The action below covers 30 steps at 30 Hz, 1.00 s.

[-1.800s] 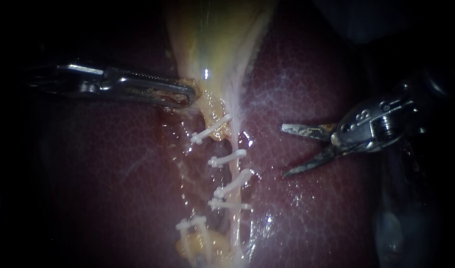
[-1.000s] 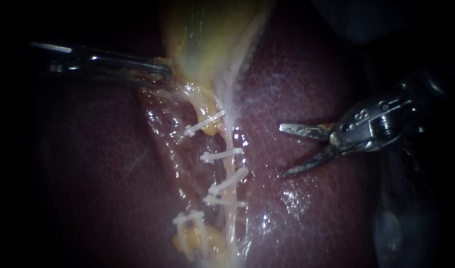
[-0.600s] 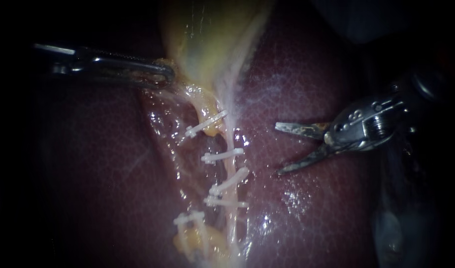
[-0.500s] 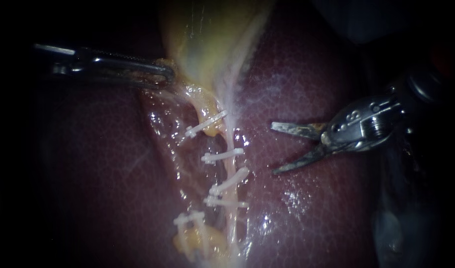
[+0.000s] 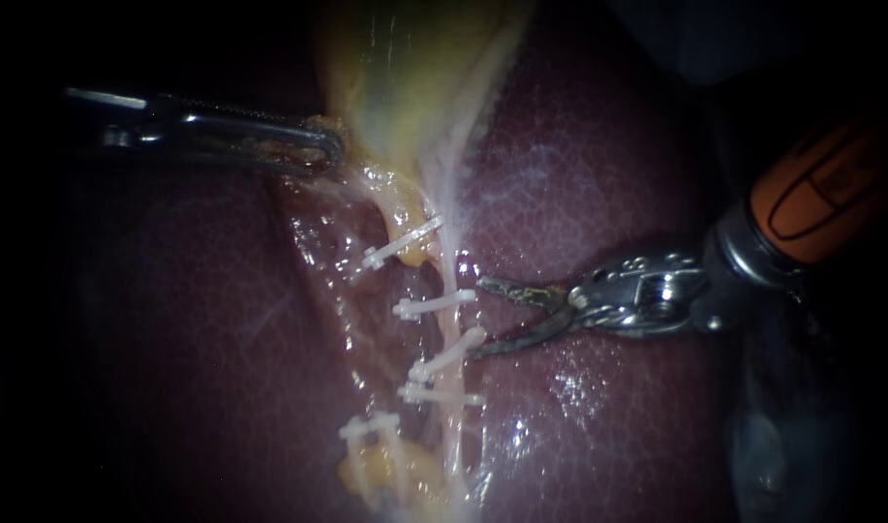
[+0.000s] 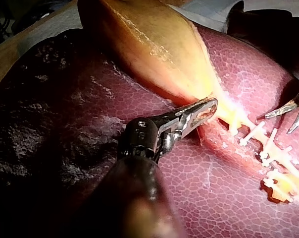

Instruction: Go to the cutting position right tube

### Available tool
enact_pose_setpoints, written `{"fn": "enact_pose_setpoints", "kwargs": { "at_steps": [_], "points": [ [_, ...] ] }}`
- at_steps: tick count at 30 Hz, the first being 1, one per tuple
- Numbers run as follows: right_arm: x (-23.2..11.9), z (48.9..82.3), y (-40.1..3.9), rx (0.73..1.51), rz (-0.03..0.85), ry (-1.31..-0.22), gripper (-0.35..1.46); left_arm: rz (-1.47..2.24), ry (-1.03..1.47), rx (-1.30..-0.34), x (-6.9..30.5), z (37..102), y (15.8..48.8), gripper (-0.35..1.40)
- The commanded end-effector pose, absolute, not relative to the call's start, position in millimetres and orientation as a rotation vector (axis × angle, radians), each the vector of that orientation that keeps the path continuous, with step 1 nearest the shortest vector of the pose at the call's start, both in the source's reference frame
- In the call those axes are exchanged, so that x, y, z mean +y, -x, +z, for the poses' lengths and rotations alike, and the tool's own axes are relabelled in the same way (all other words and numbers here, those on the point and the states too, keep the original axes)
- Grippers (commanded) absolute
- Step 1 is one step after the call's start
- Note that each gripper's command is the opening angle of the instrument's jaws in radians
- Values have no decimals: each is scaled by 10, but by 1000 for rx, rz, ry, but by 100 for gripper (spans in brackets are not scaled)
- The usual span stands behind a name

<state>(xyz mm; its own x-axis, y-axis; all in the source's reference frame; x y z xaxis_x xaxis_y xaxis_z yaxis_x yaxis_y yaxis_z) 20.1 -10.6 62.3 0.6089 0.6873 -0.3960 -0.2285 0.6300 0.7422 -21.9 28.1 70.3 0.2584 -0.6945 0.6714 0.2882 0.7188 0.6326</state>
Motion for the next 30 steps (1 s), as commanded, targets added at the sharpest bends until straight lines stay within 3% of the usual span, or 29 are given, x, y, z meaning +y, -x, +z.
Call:
{"fn": "enact_pose_setpoints", "kwargs": {
  "at_steps": [1,15,24,30],
  "points": [
    [-108,626,-200,724,602,-721,132,-694,-425,-1124,281,703,219,-35],
    [-116,645,-200,624,765,-899,120,-695,-424,-1124,281,702,219,-35],
    [-107,660,-201,611,783,-946,119,-695,-424,-1124,280,703,220,-35],
    [-106,665,-208,656,771,-1064,119,-693,-425,-1125,279,703,221,-35]
  ]
}}
